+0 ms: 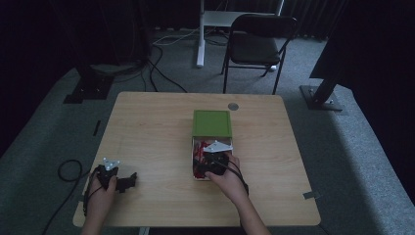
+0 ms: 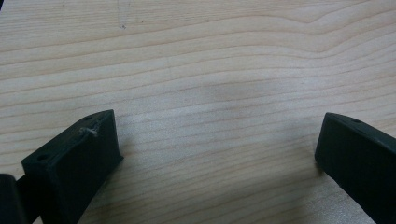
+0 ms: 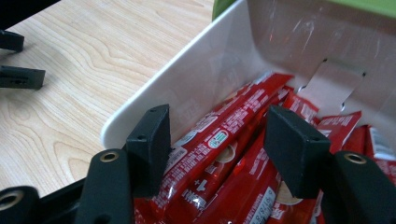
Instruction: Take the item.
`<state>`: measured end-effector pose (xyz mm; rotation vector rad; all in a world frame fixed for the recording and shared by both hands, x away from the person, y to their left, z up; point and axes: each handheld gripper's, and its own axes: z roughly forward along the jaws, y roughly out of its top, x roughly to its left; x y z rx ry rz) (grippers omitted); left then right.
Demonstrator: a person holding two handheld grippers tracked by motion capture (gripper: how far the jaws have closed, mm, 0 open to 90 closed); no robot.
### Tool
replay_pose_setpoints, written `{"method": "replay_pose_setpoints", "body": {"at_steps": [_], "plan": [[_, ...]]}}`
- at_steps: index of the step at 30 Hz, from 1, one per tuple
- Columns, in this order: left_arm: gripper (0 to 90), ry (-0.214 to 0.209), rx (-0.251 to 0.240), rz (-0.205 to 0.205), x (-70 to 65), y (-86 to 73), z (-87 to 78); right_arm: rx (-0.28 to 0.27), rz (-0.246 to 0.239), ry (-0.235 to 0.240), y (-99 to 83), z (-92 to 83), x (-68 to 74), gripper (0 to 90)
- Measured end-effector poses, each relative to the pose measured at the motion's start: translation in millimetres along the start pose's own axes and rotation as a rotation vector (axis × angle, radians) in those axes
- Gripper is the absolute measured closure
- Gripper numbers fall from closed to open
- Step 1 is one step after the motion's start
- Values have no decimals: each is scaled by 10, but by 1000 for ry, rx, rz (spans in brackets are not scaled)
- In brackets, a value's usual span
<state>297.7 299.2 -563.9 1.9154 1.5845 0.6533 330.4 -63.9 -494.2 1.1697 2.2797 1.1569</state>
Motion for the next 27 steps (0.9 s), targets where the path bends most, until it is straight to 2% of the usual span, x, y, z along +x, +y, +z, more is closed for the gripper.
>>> {"method": "replay_pose_setpoints", "body": {"at_steps": [5, 8, 17, 22, 24, 27], "plan": [[4, 0, 0, 0, 0, 0, 0, 2, 14, 14, -37, 39, -7, 456], [4, 0, 0, 0, 0, 0, 0, -1, 48, 30, -50, 60, -20, 502], [4, 0, 0, 0, 0, 0, 0, -4, 88, -4, -53, 78, -14, 601], [4, 0, 0, 0, 0, 0, 0, 2, 73, -5, -45, 59, -18, 729], [4, 0, 0, 0, 0, 0, 0, 5, 48, -7, -42, 53, -24, 763], [4, 0, 0, 0, 0, 0, 0, 0, 67, -3, -39, 23, -32, 802]]}}
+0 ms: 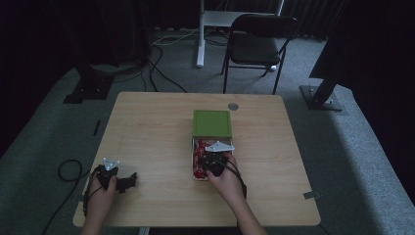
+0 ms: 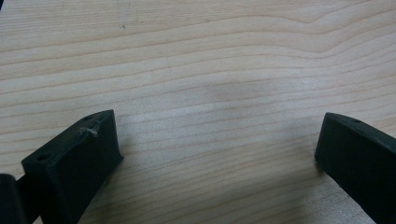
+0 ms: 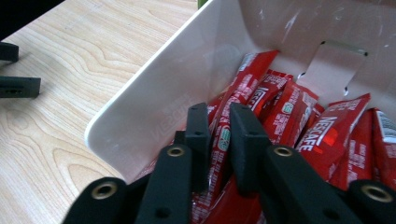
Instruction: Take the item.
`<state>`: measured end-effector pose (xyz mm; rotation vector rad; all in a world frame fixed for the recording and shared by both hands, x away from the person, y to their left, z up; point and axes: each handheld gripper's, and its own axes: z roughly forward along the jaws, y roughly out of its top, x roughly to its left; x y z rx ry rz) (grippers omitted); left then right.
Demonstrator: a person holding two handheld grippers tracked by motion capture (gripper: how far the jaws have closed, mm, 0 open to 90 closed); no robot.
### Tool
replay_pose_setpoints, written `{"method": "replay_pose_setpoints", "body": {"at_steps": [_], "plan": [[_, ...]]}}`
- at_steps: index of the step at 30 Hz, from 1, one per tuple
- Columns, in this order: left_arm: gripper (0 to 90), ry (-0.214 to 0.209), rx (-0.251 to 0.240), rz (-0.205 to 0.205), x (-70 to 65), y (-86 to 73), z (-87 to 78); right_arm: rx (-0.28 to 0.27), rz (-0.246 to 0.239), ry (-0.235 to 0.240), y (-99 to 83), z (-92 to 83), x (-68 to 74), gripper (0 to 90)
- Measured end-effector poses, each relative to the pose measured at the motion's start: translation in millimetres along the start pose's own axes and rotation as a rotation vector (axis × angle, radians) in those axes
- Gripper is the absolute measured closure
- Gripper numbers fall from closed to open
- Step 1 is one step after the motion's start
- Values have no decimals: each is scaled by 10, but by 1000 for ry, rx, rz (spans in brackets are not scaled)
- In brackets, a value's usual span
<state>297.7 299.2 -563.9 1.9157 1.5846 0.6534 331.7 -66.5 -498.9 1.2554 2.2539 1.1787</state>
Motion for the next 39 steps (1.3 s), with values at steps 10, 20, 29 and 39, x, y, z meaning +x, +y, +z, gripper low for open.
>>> {"method": "replay_pose_setpoints", "body": {"at_steps": [10, 20, 29, 39], "plan": [[4, 0, 0, 0, 0, 0, 0, -29, 25, 7, -9, -115, -54, 831], [4, 0, 0, 0, 0, 0, 0, -60, 33, 7, -9, -277, -127, 848], [4, 0, 0, 0, 0, 0, 0, -84, 43, 16, -15, -433, -185, 854], [4, 0, 1, 0, 0, 0, 0, -104, 65, 53, -58, -617, -245, 854]]}}
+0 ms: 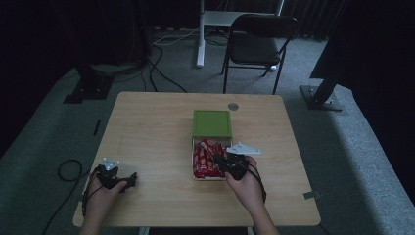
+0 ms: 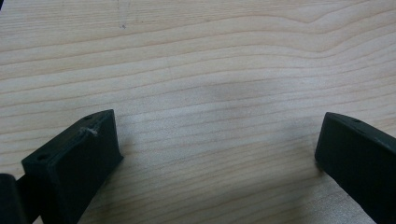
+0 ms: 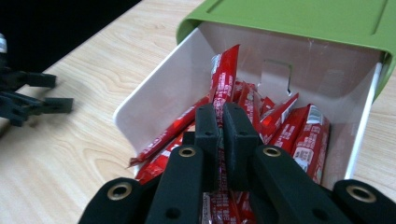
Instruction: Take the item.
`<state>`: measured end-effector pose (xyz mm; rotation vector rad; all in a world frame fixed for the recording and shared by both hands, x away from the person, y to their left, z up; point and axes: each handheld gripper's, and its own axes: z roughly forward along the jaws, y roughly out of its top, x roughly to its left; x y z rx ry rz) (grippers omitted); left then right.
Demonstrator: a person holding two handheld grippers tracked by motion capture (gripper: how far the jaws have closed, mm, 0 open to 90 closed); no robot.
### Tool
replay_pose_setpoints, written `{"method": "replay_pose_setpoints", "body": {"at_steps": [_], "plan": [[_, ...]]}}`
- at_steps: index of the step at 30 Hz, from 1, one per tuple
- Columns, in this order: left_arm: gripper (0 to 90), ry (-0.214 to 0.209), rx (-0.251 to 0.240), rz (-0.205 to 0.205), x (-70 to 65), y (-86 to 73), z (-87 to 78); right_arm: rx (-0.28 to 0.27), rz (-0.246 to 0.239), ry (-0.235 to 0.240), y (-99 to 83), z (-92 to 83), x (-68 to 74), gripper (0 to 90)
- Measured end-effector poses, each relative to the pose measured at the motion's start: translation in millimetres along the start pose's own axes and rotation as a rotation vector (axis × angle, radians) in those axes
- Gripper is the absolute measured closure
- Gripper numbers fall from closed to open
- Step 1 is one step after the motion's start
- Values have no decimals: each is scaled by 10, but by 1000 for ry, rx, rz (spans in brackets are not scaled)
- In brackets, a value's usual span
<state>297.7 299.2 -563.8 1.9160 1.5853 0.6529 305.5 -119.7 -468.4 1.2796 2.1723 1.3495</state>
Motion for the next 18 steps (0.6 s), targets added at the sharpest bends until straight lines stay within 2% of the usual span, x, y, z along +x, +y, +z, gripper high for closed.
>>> {"method": "replay_pose_setpoints", "body": {"at_steps": [4, 12, 18], "plan": [[4, 0, 0, 0, 0, 0, 0, -7, -10, 13, 9, -92, 9, 854], [4, 0, 0, 0, 0, 0, 0, -73, -8, 40, 98, -327, 22, 854], [4, 0, 0, 0, 0, 0, 0, -118, -2, 39, 189, -488, -9, 853]]}}
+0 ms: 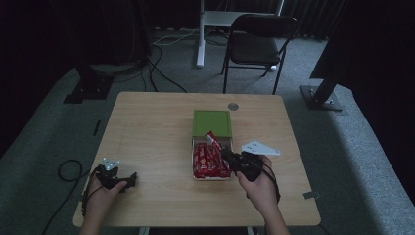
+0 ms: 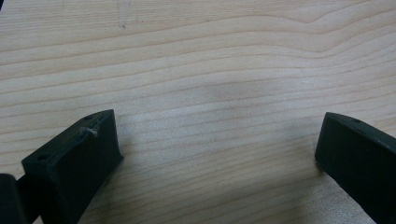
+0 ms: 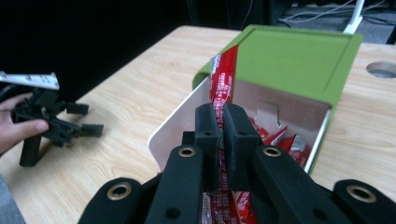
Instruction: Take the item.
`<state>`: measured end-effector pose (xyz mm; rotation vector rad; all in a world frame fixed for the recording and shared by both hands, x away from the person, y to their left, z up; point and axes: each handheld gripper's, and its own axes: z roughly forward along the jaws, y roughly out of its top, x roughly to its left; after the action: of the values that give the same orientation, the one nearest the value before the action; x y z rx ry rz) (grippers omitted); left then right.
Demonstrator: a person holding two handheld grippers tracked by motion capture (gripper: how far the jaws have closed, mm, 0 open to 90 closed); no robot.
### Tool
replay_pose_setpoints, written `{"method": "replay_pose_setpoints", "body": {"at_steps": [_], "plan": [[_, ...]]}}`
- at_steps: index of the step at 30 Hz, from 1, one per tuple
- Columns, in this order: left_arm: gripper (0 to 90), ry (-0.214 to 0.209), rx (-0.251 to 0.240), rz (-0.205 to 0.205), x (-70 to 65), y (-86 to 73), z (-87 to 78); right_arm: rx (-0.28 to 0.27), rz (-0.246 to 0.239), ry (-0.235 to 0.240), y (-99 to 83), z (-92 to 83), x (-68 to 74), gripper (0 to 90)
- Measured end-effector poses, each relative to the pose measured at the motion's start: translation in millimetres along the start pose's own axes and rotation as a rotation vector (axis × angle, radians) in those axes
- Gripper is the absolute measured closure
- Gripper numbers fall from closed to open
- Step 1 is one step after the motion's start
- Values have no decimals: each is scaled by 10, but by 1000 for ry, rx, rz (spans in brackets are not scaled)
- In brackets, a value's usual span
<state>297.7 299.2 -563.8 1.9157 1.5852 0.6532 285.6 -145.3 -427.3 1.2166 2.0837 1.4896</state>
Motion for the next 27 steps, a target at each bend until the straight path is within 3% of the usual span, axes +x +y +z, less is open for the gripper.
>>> {"method": "replay_pose_setpoints", "body": {"at_steps": [9, 14, 20, 24, 27], "plan": [[4, 0, 1, 0, 0, 0, 0, -59, 19, -46, 128, -184, -163, 852], [4, 0, 1, 0, 0, 0, 0, -97, 19, -106, 173, -282, -280, 850], [4, 0, 0, 0, 1, 0, 0, -120, 46, -140, 168, -348, -414, 850], [4, 0, 0, 0, 0, 0, 0, -148, 60, -218, 95, -384, -559, 847], [4, 0, 0, 0, 1, 0, 0, -148, 78, -245, 37, -393, -650, 847]]}}
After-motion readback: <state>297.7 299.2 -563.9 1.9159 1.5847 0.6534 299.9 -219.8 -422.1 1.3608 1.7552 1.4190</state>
